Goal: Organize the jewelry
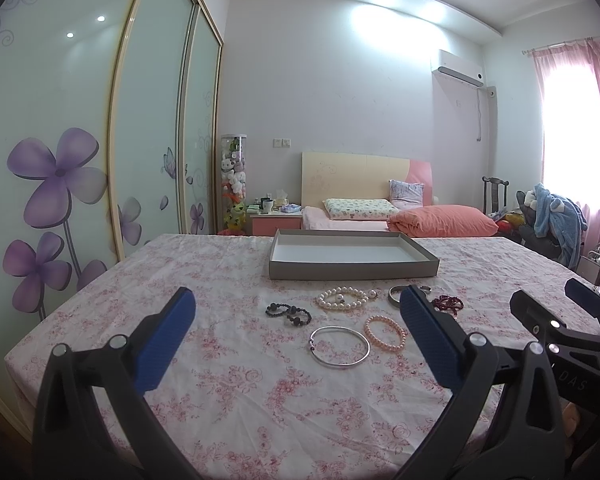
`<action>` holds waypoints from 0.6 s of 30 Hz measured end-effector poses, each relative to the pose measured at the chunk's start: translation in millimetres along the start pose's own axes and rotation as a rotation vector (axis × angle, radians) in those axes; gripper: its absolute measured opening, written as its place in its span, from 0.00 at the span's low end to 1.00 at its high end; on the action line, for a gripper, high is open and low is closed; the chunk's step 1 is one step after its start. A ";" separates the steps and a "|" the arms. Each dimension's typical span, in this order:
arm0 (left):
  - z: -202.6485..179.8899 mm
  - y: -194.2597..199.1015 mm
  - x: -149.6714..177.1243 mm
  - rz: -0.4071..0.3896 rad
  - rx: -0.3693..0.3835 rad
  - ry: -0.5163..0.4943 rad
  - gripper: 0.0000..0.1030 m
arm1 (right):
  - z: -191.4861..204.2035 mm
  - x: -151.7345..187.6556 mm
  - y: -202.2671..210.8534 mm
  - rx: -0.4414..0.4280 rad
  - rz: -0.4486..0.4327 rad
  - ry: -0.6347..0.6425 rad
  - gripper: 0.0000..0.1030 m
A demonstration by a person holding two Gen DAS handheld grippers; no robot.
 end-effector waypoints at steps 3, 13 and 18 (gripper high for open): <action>0.0 0.1 0.0 0.001 -0.001 0.000 0.96 | 1.5 3.0 -1.4 0.000 0.002 -0.003 0.98; 0.1 0.0 -0.1 0.001 -0.001 0.001 0.96 | 4.3 6.4 -1.3 0.000 0.005 -0.006 0.98; 0.0 -0.2 0.1 0.003 -0.001 0.001 0.96 | 4.2 5.6 -1.6 0.001 0.005 -0.006 0.98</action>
Point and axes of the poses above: each gripper's, at about its wrist camera, not at the fingertips, and y roughly against the way its jaws point, z to its left, x to its underside, the point moved 4 cm from there along -y, roughly the way its jaws point, and after that the axes turned 15 degrees about y, right-handed, at the moved point
